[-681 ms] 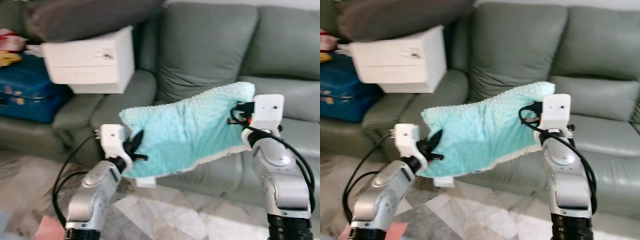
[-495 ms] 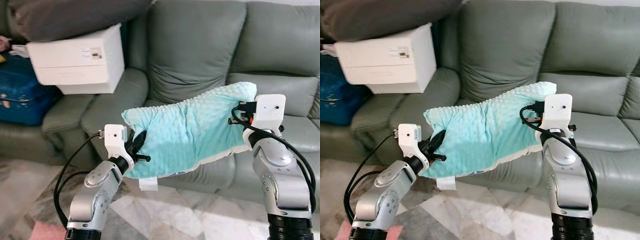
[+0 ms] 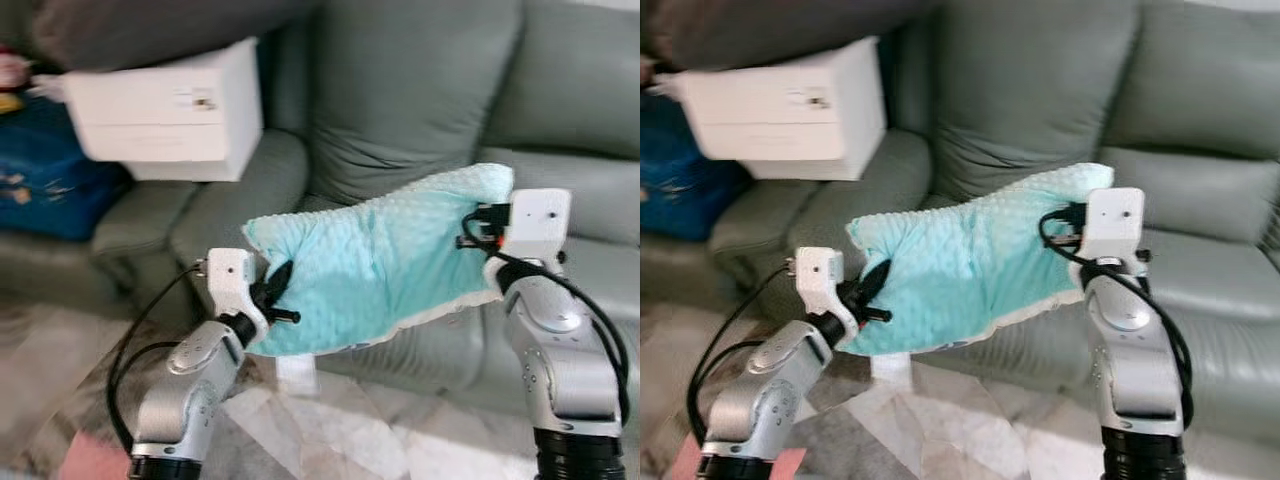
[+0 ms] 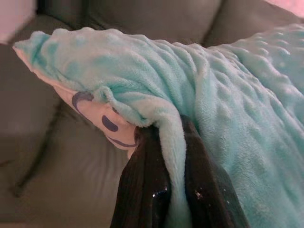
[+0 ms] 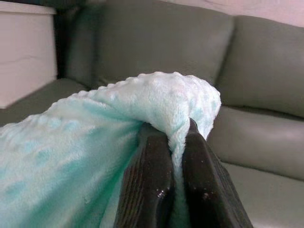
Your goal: Move the pillow to the sofa
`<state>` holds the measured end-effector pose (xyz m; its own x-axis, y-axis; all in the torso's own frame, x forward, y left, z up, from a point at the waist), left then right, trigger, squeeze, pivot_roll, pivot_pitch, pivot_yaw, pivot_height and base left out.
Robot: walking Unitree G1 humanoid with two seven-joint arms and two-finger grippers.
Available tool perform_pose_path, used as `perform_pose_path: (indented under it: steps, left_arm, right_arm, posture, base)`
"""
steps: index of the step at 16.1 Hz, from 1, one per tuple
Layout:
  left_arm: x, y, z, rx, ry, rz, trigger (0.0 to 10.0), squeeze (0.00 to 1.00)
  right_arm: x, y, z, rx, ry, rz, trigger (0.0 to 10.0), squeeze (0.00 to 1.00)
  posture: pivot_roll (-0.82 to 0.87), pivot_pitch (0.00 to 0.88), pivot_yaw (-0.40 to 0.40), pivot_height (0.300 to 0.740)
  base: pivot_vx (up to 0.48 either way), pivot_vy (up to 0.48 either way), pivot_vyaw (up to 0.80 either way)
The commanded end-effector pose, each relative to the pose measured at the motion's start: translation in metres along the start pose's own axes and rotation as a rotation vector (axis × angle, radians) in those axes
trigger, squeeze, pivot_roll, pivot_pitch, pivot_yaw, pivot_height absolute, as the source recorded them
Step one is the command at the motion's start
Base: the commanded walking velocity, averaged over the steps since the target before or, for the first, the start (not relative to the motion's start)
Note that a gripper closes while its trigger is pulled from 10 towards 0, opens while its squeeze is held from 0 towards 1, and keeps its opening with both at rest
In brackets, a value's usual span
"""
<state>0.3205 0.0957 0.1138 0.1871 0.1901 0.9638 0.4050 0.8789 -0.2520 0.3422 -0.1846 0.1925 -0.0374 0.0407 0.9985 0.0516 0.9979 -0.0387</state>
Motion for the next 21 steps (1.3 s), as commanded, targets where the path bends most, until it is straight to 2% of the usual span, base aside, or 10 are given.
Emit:
perform_pose_path:
  steps: [1,21]
  left_arm:
    - [0.0068,-0.0075,-0.0015,-0.033,-0.029,-0.007,10.0,0.0]
    - [0.0077,-0.0059,-0.0026,-0.029,-0.035,-0.003,10.0,0.0]
  right_arm:
    - [0.0066,-0.0015,0.0002,-0.001,-0.021,0.006,10.0,0.0]
    - [0.0067,-0.0017,-0.0006,-0.008,-0.02,0.012,10.0,0.0]
  posture:
    - [-0.11,0.0,0.009,0.74]
    - [-0.11,0.0,0.013,0.74]
  base:
    - [0.0,-0.281,0.0]
    - [0.0,-0.351,0.0]
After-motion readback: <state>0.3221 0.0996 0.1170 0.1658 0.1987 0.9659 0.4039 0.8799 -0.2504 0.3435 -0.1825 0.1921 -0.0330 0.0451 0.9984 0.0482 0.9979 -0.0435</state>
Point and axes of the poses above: a point about 5 cm out from each wrist's last joint towards the gripper, its own z axis pointing back from the gripper into the wrist, its own x axis along the axis of the wrist's last joint, y = z × x, the point moved 4 cm from there along -z, pointing out of the wrist towards the gripper, and after that the axes turned 5 degrees about -z, right-handed, at the moved point
